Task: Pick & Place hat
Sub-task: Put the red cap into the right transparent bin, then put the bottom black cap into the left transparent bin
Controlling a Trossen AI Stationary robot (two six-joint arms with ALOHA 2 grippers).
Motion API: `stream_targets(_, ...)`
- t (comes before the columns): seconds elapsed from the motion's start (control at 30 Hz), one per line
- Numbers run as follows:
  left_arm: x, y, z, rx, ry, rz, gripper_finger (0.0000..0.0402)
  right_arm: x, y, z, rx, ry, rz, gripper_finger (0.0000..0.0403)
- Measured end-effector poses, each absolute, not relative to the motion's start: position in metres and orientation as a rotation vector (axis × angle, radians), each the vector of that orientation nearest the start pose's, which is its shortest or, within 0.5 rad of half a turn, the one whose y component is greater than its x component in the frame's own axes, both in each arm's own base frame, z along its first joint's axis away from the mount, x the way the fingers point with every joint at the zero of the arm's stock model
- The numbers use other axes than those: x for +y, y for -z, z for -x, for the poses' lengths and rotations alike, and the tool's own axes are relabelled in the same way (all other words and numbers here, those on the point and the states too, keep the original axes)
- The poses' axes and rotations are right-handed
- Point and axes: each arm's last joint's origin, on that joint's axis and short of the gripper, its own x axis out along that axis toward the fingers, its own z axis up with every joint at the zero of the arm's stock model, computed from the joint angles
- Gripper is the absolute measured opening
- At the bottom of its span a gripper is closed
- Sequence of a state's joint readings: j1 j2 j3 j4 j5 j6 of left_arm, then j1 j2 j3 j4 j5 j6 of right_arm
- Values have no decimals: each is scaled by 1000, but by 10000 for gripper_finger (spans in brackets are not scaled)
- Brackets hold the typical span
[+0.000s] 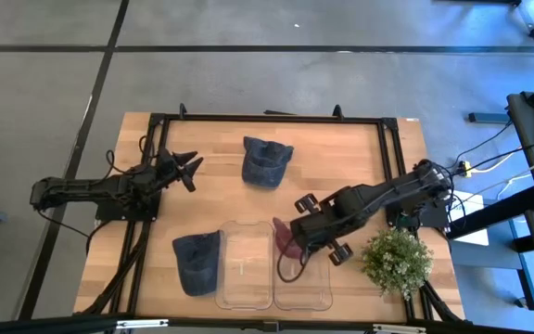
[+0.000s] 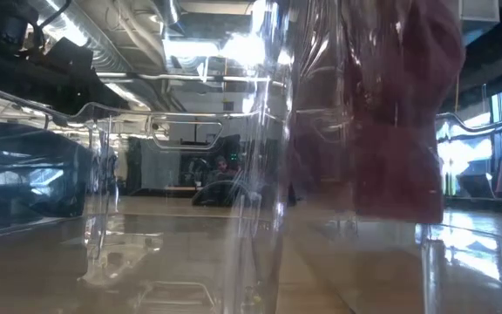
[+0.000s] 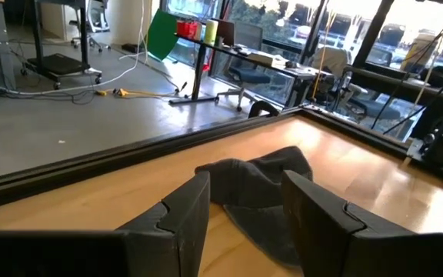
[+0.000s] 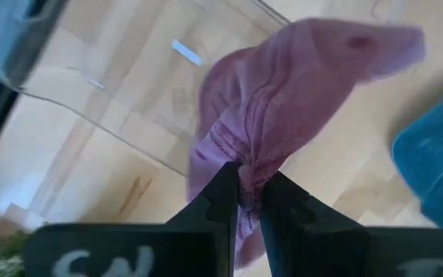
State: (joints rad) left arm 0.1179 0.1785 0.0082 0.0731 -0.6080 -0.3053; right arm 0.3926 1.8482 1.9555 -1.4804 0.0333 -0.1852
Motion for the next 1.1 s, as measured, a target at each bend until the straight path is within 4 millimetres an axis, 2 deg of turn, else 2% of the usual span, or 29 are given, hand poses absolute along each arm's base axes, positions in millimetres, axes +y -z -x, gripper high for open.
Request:
stream_targets(0.13,29,-158,-101,-13,-735,279,157,125,-337,-326,1356,-409,440,43)
stream_targets(0.3,29,-158,-101,-13,-736,279,157,121,-332,-327,1369,-397,480,55)
stream_targets(0.4,29,-158,-101,-12,-736,279,157,120,-332,-328,1365,-371,504,84)
stream_targets(0.53,29,-159,-101,-13,-735,279,157,118,-335,-327,1367,-338,526,145)
stream_targets(0.63,29,-159,-101,-16,-735,280,157,115,-347,-329,1319,-277,556,188)
stream_targets(0.77,28,-160,-101,-35,-709,313,157,105,-379,-322,1198,-251,499,224)
stream_targets(0.97,25,-162,-104,-57,-575,409,157,76,-421,-287,1009,-162,290,240)
stream_targets(1.1,25,-162,-104,-77,-565,480,157,59,-427,-263,813,-88,223,238)
